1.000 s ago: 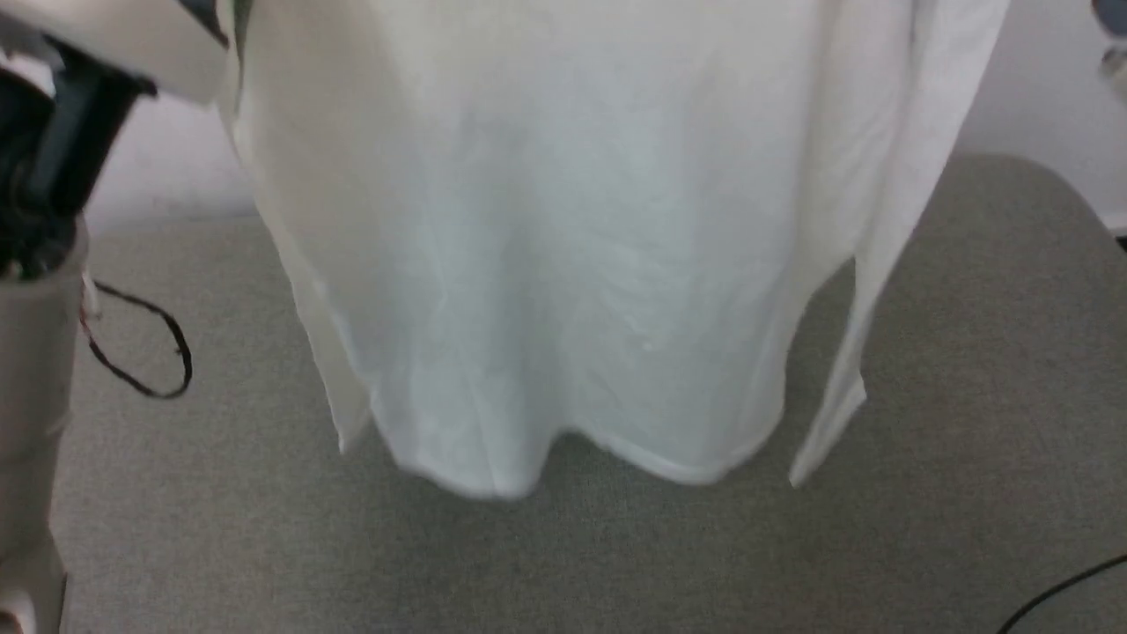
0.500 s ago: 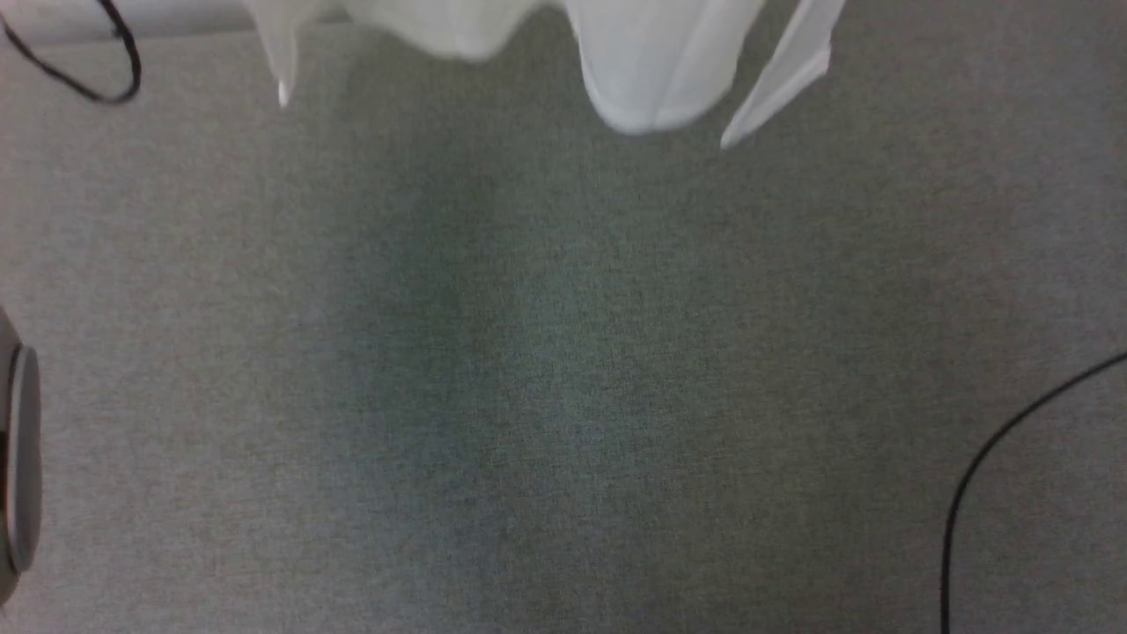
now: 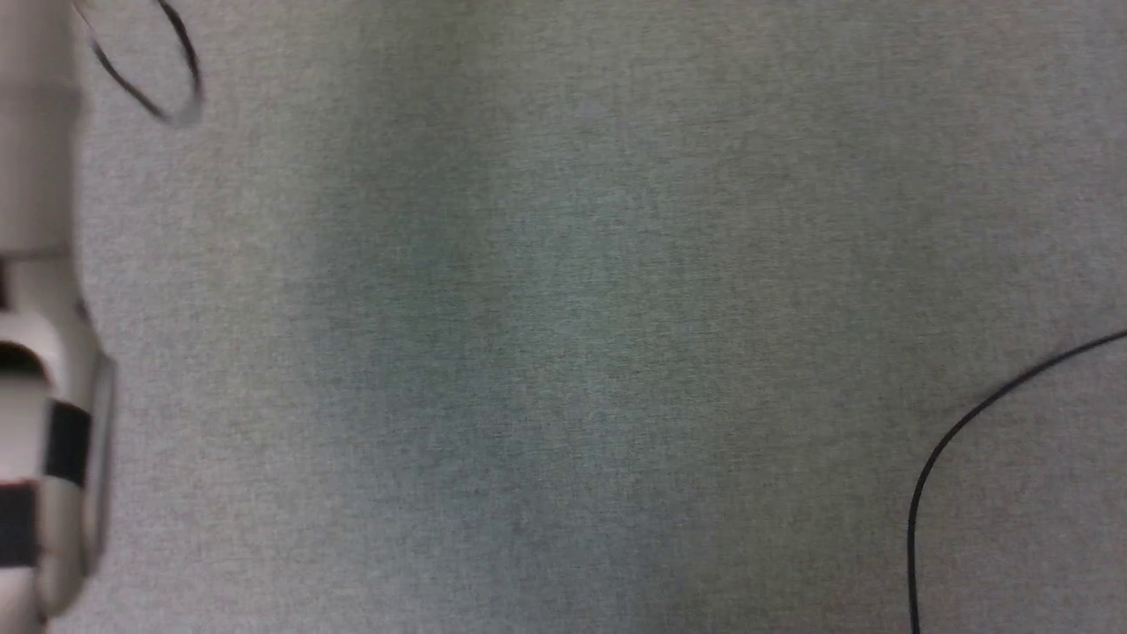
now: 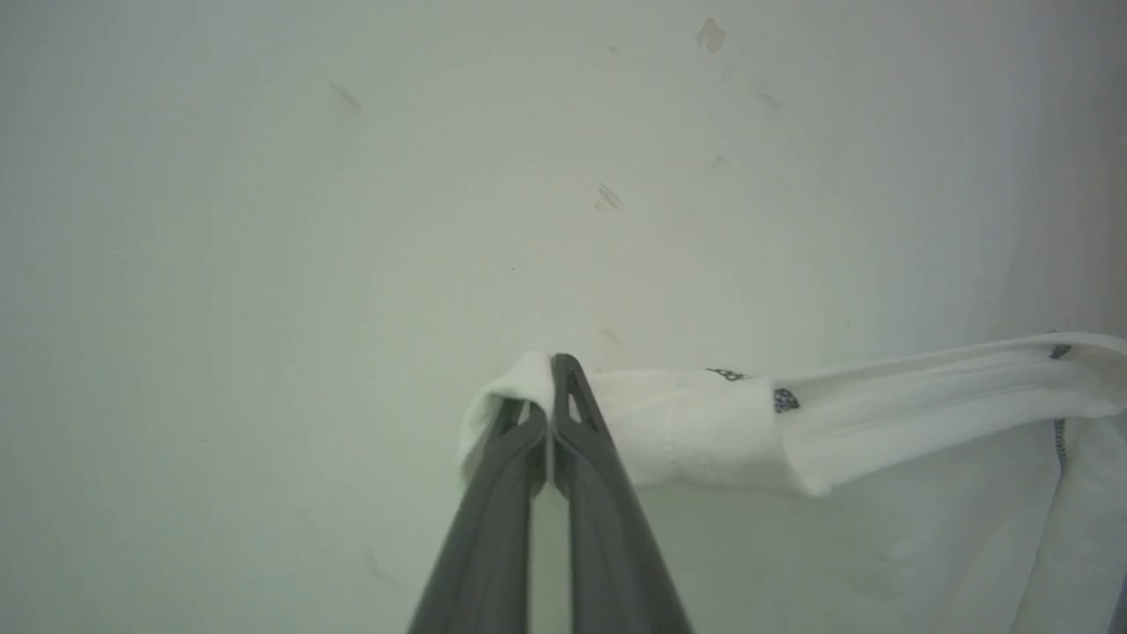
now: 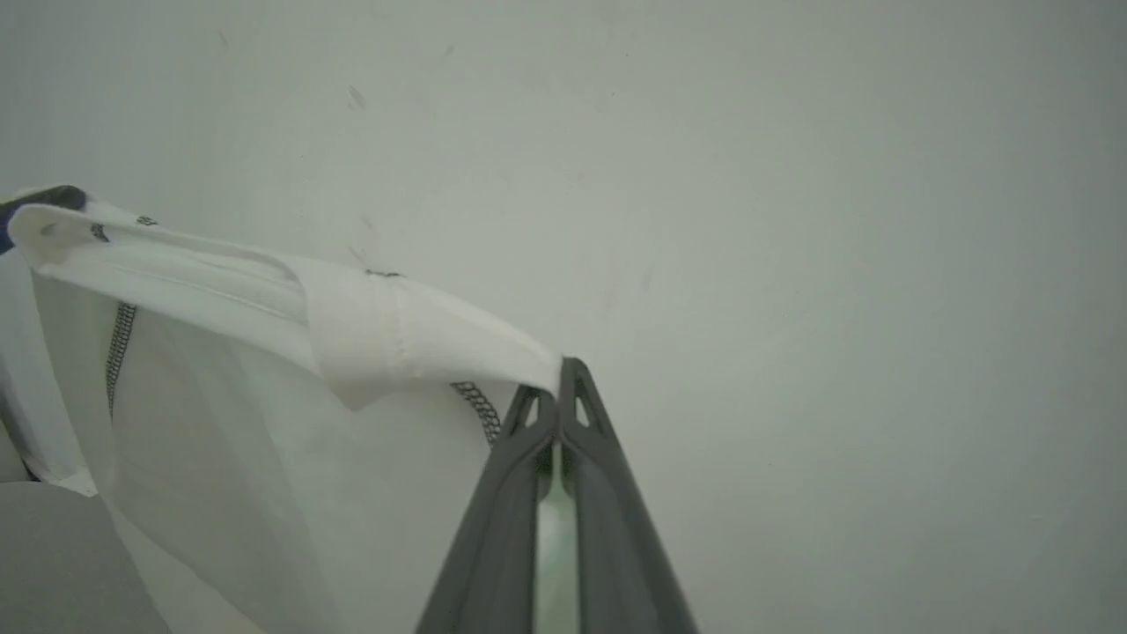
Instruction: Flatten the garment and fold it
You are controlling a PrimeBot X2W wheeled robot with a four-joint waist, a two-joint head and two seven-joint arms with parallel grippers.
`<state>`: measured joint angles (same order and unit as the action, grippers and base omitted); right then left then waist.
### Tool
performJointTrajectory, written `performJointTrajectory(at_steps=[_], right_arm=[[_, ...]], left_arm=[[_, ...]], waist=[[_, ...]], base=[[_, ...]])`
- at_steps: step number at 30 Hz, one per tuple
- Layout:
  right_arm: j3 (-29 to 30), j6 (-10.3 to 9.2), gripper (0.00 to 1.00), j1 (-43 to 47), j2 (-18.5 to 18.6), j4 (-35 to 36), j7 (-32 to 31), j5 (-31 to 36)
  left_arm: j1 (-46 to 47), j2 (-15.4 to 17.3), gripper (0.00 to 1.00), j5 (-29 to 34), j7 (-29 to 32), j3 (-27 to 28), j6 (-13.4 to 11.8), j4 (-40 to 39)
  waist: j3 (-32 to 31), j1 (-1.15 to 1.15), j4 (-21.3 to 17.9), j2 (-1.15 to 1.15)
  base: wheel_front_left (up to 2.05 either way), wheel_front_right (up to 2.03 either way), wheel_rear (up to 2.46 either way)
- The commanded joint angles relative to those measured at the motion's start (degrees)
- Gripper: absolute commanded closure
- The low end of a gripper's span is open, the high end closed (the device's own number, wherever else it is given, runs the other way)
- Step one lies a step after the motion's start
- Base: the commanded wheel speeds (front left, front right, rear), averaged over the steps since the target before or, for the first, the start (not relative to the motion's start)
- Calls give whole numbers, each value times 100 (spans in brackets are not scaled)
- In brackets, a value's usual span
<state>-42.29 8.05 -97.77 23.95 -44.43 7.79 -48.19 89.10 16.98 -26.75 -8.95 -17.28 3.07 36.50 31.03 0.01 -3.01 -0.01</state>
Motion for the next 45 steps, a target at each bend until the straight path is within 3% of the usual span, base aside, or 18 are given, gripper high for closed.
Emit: performJointTrajectory(at_steps=[1,7,13,22,29,36,45], right_arm=[[-69,-56,100,349,49,-92,122,-121],[-490,-56,100,1628,55,-22,392,-497],[-1029,-56,100,3269,239,519,533,-946],[-1779,-56,100,5410,751,1606,383,-1529],[-2224,-56,100,6111,1030,2210,246,-1388],[-2641,-56,100,6578,1289,2573,-341,-1064],[-2482,-56,100,7371,1930,2961,-1564,-1699]], left_arm=[[-392,-19,100,-63,-146,3,41,158],[-1941,-212,100,-146,-484,-157,114,387],[-3861,-319,100,-201,-582,-315,155,268],[-6443,27,100,-376,-215,-592,119,-453],[-7658,400,100,-533,247,-617,-98,-1250],[-8643,693,100,-688,902,-712,-373,-2234],[-9642,921,100,-916,1663,-962,-577,-3097]], waist=[[-115,-1,132,1],[-690,-1,239,1],[-1546,-1,351,1],[-2529,-1,380,1],[-2883,-1,375,1],[-3160,-1,446,1],[-3443,-1,505,1]], base=[[0,0,0],[0,0,0],[0,0,0],[0,0,0],[0,0,0],[0,0,0],[0,0,0]])
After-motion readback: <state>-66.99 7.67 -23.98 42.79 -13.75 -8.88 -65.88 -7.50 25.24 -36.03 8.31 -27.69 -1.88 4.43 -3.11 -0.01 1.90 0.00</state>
